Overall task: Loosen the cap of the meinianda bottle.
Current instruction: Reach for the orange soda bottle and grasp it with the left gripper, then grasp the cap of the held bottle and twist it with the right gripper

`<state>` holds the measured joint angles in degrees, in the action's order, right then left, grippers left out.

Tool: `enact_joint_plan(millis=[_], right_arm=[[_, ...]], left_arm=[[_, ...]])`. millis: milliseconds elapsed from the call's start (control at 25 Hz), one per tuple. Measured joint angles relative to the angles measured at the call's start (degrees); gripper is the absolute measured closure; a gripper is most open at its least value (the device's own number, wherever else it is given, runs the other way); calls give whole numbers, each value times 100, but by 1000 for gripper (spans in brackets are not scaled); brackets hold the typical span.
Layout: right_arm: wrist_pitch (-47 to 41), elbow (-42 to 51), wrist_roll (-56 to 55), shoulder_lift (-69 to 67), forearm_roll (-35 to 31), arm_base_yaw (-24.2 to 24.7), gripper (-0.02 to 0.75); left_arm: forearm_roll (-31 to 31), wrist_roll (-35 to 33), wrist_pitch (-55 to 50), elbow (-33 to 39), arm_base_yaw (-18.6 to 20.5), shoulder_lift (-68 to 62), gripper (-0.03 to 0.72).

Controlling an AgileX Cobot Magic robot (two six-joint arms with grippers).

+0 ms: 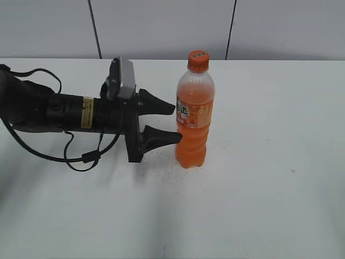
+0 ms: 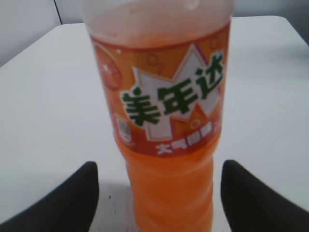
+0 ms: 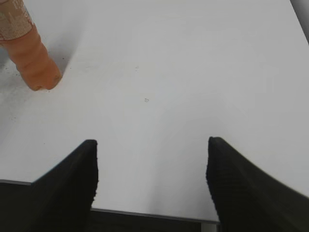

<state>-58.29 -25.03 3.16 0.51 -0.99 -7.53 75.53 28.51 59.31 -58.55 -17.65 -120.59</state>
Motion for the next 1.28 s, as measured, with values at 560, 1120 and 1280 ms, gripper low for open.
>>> enact_joint_plan(millis=[560,1120,1280], right_arm=[[0,0,0,0,-72,0,213],[-21,-840,194,-1950,-467,0,315],[-120,-1704,303,-3408,-583,0,391]], left_arm=[[-178,185,6,-519,-526,-556,181],[-562,205,-34,-519,-533,-592,284],[-562,205,-39,-519,-533,-592,284]])
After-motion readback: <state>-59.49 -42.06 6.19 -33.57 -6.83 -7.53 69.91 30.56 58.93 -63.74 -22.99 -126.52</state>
